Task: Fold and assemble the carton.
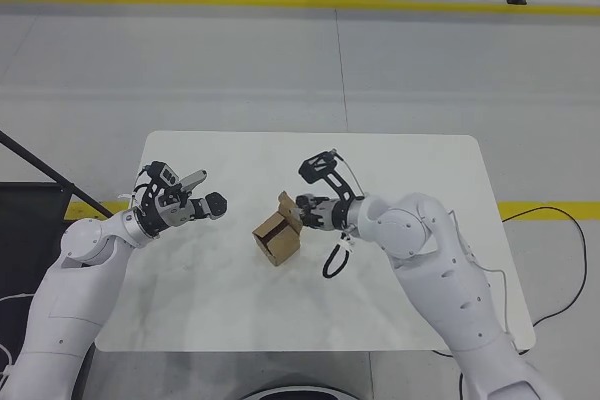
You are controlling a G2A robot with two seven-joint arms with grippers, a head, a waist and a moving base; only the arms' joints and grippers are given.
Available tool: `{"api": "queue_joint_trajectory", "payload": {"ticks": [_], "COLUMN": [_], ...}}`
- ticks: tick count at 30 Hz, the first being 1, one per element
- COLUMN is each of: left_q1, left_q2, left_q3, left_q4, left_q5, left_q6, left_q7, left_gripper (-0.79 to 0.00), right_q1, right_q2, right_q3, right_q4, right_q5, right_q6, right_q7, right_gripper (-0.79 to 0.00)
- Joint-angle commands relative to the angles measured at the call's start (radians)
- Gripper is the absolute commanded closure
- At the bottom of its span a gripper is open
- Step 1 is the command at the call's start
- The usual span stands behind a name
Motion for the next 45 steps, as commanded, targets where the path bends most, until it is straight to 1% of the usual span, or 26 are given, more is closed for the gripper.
{"api": "queue_joint_trajectory", "payload": {"ticks": [1,9,15,17,21,24,36,38,42,45], "left_q1": [0.0,0.0,0.0,0.011,0.028,0.034,0.038,0.038,0.037,0.035], "left_q2": [0.0,0.0,0.0,-0.001,0.0,0.0,-0.001,-0.002,-0.002,-0.002], "left_q3": [0.0,0.0,0.0,0.003,-0.001,-0.006,-0.005,-0.004,0.001,0.012], "left_q4": [0.0,0.0,0.0,-0.019,-0.05,-0.06,-0.069,-0.069,-0.07,-0.074], "left_q5": [0.0,0.0,0.0,0.009,0.017,0.018,0.023,0.022,0.032,0.05], "left_q6": [0.0,0.0,0.0,0.002,0.011,0.014,0.024,0.027,0.032,0.036], "left_q7": [0.0,0.0,0.0,0.029,0.054,0.06,0.089,0.093,0.093,0.066], "left_gripper": [-0.785,-0.785,-0.785,-0.785,-0.785,-0.785,-0.785,-0.785,-0.785,-0.785], "right_q1": [-0.001,-0.009,-0.017,-0.015,0.001,0.015,0.032,0.036,0.048,0.055], "right_q2": [0.001,0.006,0.01,0.011,0.01,0.007,0.007,0.008,0.005,0.002], "right_q3": [-0.001,-0.005,-0.008,-0.013,-0.028,-0.046,-0.09,-0.096,-0.11,-0.12], "right_q4": [-0.004,-0.025,-0.039,-0.038,-0.023,-0.012,-0.013,-0.005,0.014,0.026], "right_q5": [0.0,0.002,0.041,0.06,0.074,0.099,0.159,0.163,0.146,0.141], "right_q6": [-0.003,-0.017,-0.09,-0.122,-0.13,-0.159,-0.261,-0.26,-0.223,-0.209], "right_q7": [0.0,-0.001,-0.005,0.001,0.012,0.018,0.023,0.026,0.005,-0.009], "right_gripper": [-0.785,-0.785,-0.785,-0.785,-0.785,-0.785,-0.785,-0.785,-0.785,-0.785]}}
